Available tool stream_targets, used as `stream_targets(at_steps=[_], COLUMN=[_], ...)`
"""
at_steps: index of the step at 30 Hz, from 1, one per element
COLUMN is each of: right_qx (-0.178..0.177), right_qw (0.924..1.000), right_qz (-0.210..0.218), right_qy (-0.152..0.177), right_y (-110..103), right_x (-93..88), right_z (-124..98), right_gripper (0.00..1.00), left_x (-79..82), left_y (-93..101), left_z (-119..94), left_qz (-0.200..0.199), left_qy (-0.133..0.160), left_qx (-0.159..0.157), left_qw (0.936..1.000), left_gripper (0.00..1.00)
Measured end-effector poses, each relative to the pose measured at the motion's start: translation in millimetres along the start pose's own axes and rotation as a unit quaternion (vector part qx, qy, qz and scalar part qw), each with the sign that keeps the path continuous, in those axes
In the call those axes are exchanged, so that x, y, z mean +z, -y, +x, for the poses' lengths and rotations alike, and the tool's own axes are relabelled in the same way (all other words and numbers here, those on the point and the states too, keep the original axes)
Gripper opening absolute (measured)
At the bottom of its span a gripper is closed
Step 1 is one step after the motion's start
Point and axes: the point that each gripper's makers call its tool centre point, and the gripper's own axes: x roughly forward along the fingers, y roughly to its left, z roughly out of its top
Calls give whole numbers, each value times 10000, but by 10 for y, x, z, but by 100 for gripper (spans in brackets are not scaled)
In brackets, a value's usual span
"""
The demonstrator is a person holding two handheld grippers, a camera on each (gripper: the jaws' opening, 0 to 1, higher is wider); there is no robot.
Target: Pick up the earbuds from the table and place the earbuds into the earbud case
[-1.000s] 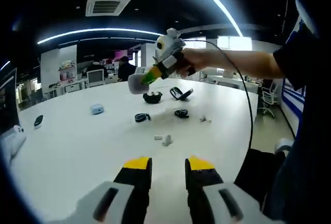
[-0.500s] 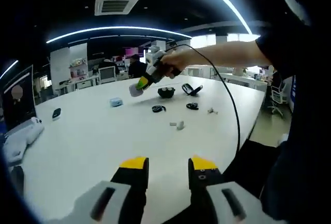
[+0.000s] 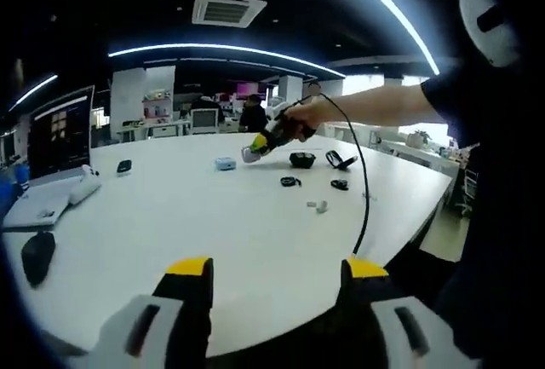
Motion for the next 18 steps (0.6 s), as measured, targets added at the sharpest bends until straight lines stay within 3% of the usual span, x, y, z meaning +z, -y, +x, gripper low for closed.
stream_targets(at_steps=[4, 5, 12, 16, 18], right_qx=[-8, 125, -5, -53, 87], right_qw=[9999, 9998, 9999, 9998, 9994], right_qz=[68, 164, 146, 77, 257], right_qy=[-148, -81, -33, -171, -217], right_y=[48, 15, 110, 142, 116], right_x=[-38, -8, 124, 62, 25], right_z=[80, 98, 48, 38, 38], right_gripper=[15, 15, 15, 16, 15], left_x=[-2, -10, -38, -46, -48], left_y=[-21, -24, -2, 24, 38], left_z=[-4, -1, 5, 23, 32], left_qz=[-115, -142, -206, -242, -253], left_qy=[39, 35, -22, -42, -57], left_qx=[67, 79, 46, -13, -40], left_qw=[9999, 9999, 9998, 9997, 9997], left_gripper=[64, 64, 63, 62, 61])
